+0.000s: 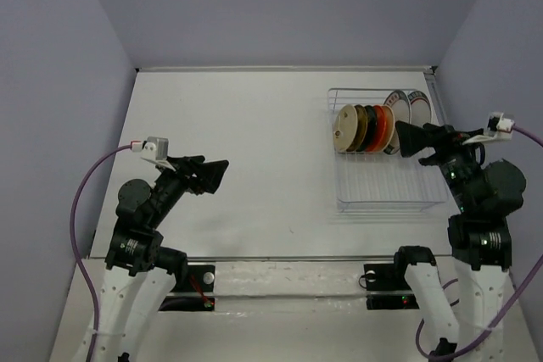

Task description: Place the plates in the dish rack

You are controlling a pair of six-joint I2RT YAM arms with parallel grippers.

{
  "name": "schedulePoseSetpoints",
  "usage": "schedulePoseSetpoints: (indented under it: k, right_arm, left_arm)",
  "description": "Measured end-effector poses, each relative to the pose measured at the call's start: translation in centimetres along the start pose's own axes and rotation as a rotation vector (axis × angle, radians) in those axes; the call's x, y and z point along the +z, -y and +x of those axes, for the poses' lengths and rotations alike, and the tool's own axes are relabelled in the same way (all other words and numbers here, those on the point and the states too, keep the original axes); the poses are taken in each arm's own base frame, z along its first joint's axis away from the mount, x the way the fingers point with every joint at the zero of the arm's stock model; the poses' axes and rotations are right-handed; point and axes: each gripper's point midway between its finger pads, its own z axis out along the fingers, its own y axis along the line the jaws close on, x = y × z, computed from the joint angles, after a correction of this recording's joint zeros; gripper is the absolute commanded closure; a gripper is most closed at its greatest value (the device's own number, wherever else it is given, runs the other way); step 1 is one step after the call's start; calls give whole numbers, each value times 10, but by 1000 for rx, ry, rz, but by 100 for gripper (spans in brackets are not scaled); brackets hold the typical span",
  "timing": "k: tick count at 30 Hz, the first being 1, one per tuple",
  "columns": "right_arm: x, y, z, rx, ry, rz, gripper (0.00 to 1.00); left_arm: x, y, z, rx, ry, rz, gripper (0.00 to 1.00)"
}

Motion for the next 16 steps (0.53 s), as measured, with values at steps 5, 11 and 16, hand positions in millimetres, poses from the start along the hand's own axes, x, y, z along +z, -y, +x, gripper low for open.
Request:
schedulePoseSetpoints:
  k: [5,11,16]
  right_arm:
    - [-46,-28,0,-41,92,-125,0]
    - [-55,-16,27,-39,79,-119,0]
    - [-54,-6,34,-50,63,-84,0]
  left_arm:
    - [0,0,-6,5,29,-3,1]
    - [1,9,-23,13,82,25,1]
    - [6,24,-50,25,128,53,1]
